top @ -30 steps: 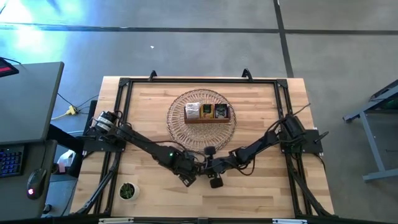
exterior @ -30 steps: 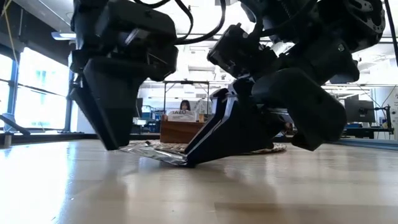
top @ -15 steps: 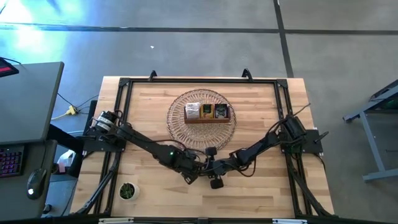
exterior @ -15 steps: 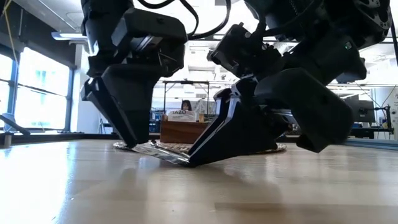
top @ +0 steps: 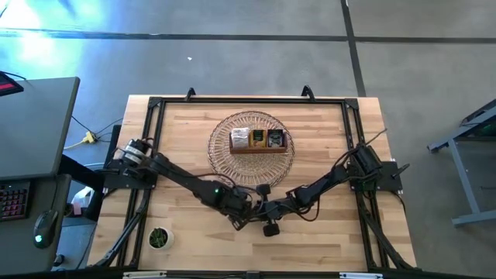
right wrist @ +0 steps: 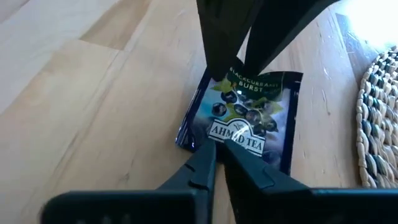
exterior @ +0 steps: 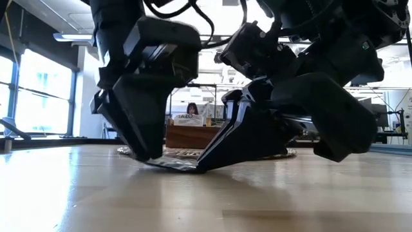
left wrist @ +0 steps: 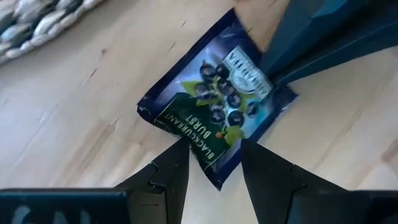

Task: Pick & Place Tea
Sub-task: Put the purple tea bag into the right section of the wooden organizer

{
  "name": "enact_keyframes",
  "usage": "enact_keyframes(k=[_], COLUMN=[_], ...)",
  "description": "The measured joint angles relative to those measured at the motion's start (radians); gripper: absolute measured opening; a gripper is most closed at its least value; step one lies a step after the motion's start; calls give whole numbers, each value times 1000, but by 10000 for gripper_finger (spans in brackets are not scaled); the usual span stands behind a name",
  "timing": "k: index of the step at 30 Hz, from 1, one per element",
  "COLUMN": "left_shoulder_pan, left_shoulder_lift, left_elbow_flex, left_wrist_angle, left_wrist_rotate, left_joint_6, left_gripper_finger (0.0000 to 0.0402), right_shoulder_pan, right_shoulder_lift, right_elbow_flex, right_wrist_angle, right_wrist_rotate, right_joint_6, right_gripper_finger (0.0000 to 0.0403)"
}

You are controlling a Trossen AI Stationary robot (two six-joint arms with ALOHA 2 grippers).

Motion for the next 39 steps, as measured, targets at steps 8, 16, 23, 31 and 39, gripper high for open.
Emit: enact_keyframes(k=[8,16,23,31,39], left_shoulder_pan=[-1,-1,-2,-1,-1], left_shoulder_lift=[3,2,2,2,-63], left_elbow_flex=[0,-2,-2,-2,1], left_wrist_angle=[-92,-99,-31,11,-66], left_wrist_rotate=[-18,-13,-5,27,22], left_joint_6=[-54,-62,-47,-20,-29], left_gripper_finger=[142,142,142,142,142], right_shoulder_pan=[0,0,0,0,0], right_shoulder_lift=[0,0,0,0,0], right_elbow_flex=[0,0,0,0,0], right_wrist_angle=[-8,-11,-13,-14,-14], right_wrist_rotate=[-16,-4,-5,-8,-18], right_joint_6=[8,8,9,9,9], right_gripper_finger=[7,4,3,2,1])
